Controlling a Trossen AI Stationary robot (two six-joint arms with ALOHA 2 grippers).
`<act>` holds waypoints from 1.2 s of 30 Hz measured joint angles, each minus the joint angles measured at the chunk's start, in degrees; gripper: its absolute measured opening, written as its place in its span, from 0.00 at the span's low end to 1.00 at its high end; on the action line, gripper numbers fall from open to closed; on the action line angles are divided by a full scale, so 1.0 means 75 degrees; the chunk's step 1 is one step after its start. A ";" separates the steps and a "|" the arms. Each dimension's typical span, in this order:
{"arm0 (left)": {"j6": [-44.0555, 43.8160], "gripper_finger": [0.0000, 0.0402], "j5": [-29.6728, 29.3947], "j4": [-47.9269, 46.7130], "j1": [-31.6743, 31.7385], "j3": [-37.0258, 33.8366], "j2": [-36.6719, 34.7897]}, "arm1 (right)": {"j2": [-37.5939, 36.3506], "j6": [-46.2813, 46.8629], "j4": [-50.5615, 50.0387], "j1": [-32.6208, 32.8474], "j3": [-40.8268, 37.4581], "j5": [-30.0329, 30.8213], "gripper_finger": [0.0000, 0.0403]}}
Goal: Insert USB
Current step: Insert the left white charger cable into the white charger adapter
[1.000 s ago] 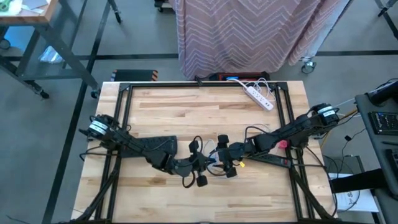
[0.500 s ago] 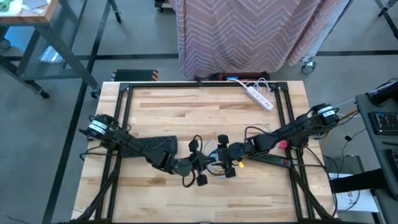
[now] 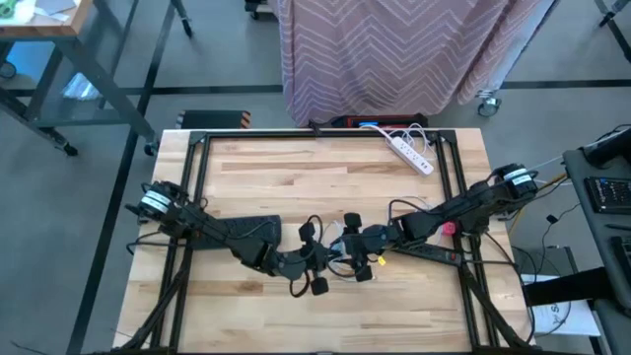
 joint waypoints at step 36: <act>0.0052 0.02 -0.0098 0.0048 0.0006 -0.0006 -0.0035 | -0.0004 0.1065 -0.0292 0.0002 -0.0017 0.0187 0.45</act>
